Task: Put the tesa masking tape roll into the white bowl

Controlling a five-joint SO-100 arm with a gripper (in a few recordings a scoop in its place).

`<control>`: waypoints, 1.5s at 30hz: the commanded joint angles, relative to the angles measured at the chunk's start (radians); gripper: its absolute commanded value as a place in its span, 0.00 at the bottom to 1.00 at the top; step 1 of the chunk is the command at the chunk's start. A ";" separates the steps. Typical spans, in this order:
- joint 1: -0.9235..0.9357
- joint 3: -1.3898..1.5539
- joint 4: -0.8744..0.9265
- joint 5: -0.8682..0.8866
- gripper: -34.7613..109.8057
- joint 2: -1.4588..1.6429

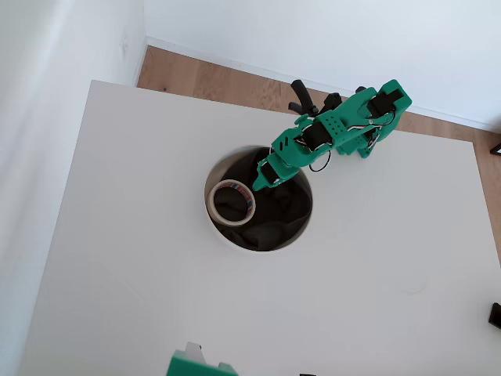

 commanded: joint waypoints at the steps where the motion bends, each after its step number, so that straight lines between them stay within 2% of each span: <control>1: 0.006 -0.015 -0.005 0.000 0.18 0.067; 5: 0.003 -0.048 -0.031 0.008 0.18 0.057; 9: 0.008 -0.351 0.144 0.034 0.18 -0.078; 13: 0.002 -0.611 0.247 0.055 0.18 -0.153; 19: -0.086 -0.735 0.337 0.074 0.18 -0.107; 25: -0.291 -0.735 0.456 0.101 0.18 0.034; 33: -0.759 -0.724 0.707 0.181 0.18 0.250; 37: -0.916 -0.520 0.713 0.201 0.18 0.417; 45: -1.049 0.206 0.503 0.178 0.18 0.930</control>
